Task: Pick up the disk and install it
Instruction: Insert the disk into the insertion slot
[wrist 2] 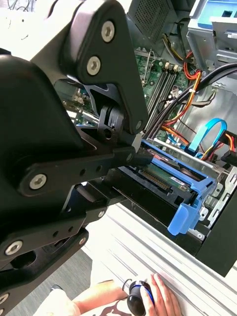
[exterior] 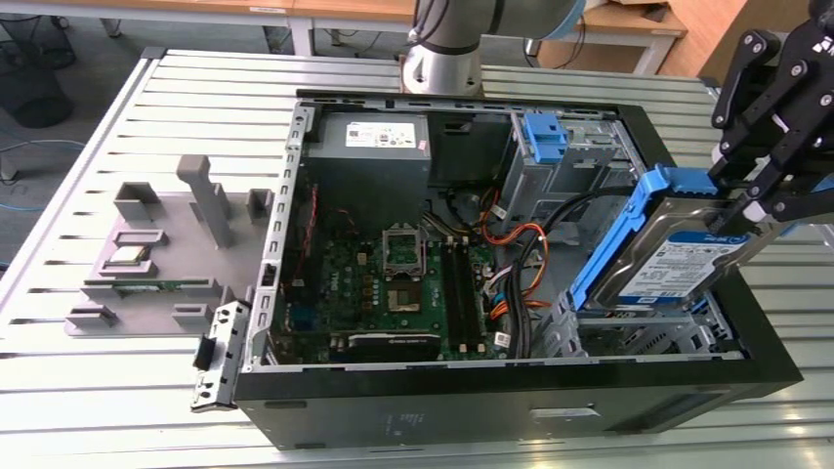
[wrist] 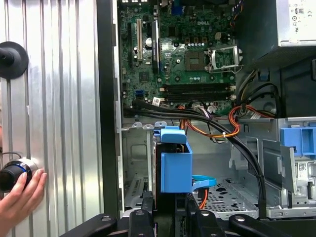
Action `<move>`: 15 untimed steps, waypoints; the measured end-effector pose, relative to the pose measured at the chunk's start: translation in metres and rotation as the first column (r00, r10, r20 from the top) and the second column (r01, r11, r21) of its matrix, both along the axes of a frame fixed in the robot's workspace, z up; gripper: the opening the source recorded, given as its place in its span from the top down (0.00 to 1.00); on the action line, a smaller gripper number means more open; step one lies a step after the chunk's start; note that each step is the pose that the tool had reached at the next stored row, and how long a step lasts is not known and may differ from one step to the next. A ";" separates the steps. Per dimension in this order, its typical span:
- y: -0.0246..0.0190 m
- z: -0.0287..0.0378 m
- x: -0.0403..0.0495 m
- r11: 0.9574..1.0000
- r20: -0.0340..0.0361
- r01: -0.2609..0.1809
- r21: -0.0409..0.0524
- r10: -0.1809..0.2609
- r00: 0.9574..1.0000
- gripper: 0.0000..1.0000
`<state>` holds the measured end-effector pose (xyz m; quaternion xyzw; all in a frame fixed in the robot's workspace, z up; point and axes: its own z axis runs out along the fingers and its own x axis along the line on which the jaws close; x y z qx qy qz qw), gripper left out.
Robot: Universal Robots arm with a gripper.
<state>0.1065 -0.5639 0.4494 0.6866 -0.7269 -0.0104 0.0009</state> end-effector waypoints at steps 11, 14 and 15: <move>0.0000 -0.0035 0.0000 1.000 0.000 0.000 0.000 0.000 1.000 0.65; 0.0000 -0.0063 0.0000 1.000 0.000 0.000 0.000 0.000 1.000 0.65; 0.0000 -0.0075 0.0000 1.000 0.000 0.000 0.000 0.000 1.000 0.65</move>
